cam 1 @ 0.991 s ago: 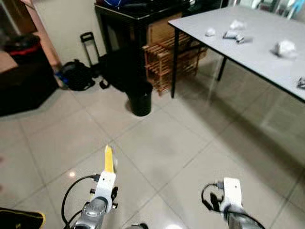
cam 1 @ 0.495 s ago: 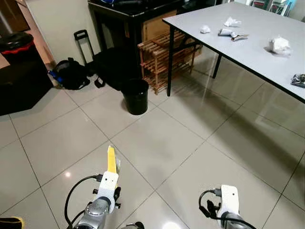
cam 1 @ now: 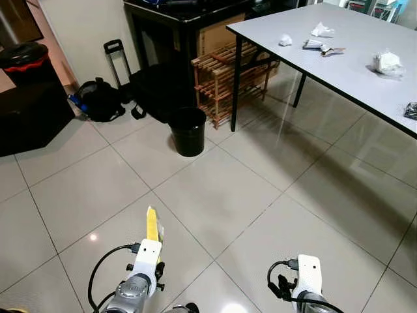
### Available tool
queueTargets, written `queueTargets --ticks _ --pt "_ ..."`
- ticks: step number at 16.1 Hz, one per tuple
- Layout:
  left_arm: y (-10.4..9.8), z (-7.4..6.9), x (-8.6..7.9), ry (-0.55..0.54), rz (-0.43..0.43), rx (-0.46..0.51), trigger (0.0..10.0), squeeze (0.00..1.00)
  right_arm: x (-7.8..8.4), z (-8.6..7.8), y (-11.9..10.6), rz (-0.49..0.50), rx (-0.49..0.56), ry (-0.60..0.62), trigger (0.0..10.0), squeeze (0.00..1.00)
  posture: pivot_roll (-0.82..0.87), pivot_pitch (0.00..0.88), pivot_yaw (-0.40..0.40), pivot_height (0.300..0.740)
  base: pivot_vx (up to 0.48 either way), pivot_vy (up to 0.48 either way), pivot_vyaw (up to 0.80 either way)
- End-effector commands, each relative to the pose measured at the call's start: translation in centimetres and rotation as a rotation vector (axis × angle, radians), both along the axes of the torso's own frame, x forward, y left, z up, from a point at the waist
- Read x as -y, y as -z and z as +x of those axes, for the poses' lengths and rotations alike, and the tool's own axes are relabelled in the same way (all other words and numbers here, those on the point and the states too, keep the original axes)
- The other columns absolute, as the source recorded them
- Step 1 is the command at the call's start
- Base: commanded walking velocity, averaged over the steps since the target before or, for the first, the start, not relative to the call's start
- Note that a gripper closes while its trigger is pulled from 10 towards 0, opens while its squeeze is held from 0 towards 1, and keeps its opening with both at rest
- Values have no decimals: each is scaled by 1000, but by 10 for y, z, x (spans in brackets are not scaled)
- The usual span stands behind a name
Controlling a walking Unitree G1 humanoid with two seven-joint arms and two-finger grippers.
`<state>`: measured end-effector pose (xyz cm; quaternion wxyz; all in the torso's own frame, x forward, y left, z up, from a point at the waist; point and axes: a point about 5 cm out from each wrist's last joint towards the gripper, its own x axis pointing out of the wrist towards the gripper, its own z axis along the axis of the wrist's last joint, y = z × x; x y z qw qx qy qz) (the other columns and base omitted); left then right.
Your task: Picking trash to rubbish bin
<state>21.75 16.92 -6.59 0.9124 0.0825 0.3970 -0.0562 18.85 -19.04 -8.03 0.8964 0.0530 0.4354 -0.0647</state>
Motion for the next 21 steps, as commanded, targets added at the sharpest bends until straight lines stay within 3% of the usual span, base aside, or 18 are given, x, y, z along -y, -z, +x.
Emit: queueTargets --ticks 1,21 --pt "2 -4 -3 -10 -4 -26 10000 0 -1 -2 1 7 -11 16 10000 0 -103 98 85 740 0 0 0" --pt "4 -6 -4 -28 -14 -49 10000 0 -7 -1 2 11 -11 -11 10000 0 -97 79 85 740 449 0 0"
